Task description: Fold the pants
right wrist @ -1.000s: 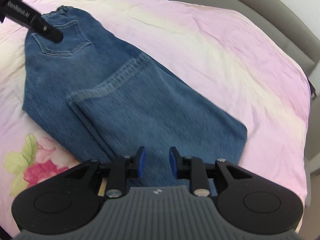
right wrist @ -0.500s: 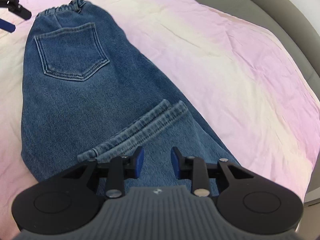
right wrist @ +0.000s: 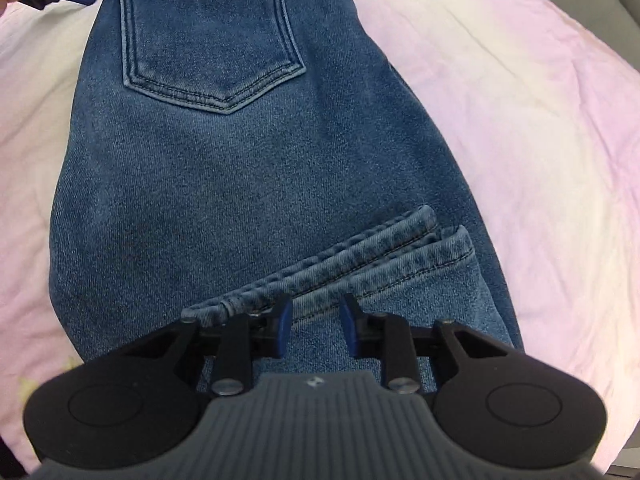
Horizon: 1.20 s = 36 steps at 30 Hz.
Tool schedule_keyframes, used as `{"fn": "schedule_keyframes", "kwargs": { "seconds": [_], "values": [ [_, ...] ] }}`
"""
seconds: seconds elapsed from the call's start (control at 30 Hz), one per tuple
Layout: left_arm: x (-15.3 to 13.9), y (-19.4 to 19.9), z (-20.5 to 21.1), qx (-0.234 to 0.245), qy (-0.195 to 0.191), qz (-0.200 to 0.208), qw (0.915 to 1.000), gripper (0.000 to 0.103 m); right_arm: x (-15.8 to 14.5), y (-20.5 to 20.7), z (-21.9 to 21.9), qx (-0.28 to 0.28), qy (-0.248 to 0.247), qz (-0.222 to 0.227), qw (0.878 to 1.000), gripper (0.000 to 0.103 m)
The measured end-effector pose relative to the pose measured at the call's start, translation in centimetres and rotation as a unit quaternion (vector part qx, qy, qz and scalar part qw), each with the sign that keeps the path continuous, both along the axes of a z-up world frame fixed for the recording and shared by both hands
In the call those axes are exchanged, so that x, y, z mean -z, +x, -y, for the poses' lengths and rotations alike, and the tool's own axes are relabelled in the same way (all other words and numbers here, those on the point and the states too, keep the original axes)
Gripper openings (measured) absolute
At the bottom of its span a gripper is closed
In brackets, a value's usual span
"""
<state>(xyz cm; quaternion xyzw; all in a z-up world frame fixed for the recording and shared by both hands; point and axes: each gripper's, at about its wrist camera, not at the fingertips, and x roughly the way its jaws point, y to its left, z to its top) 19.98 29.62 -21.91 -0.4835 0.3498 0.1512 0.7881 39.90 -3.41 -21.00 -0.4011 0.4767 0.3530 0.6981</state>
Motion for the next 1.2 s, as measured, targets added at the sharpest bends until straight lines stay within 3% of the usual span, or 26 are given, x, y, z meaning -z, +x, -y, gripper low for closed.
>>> {"fn": "schedule_keyframes", "kwargs": {
  "seconds": [0.13,0.23,0.37,0.63,0.83,0.97,1.03,1.13,1.2],
  "values": [
    [0.6,0.9,0.4,0.007,-0.013,0.028,0.9995,0.098,0.2,0.8,-0.1,0.004,0.004,-0.015,1.0,0.025],
    [1.1,1.9,1.4,0.028,-0.033,0.037,0.9984,0.09,0.4,1.2,0.0,0.008,0.01,-0.02,1.0,0.025],
    [1.5,3.1,2.6,0.044,-0.005,0.027,0.9986,0.068,0.5,1.7,0.2,0.012,0.017,-0.024,0.999,0.025],
    [-0.2,2.8,3.6,0.057,0.045,0.03,0.9969,0.053,0.0,1.5,1.6,0.015,0.026,-0.022,0.999,0.025],
    [-4.3,2.5,5.2,0.08,0.089,0.057,0.9912,0.051,0.2,0.7,2.5,0.026,0.042,-0.01,0.999,0.025],
    [-8.8,2.6,7.6,0.105,0.13,0.08,0.9826,0.05,0.0,0.4,3.7,0.052,0.062,-0.002,0.997,0.024],
    [-11.0,2.7,9.1,0.119,0.153,0.091,0.9768,0.049,-0.7,0.2,4.7,0.073,0.078,0.002,0.994,0.025],
    [-14.0,3.0,11.9,0.142,0.192,0.106,0.9652,0.049,-1.9,-0.7,7.1,0.094,0.097,0.012,0.991,0.038],
    [-16.1,3.0,14.4,0.161,0.22,0.118,0.955,0.049,-2.6,-1.6,9.4,0.103,0.107,0.023,0.989,0.038]
  ]
}}
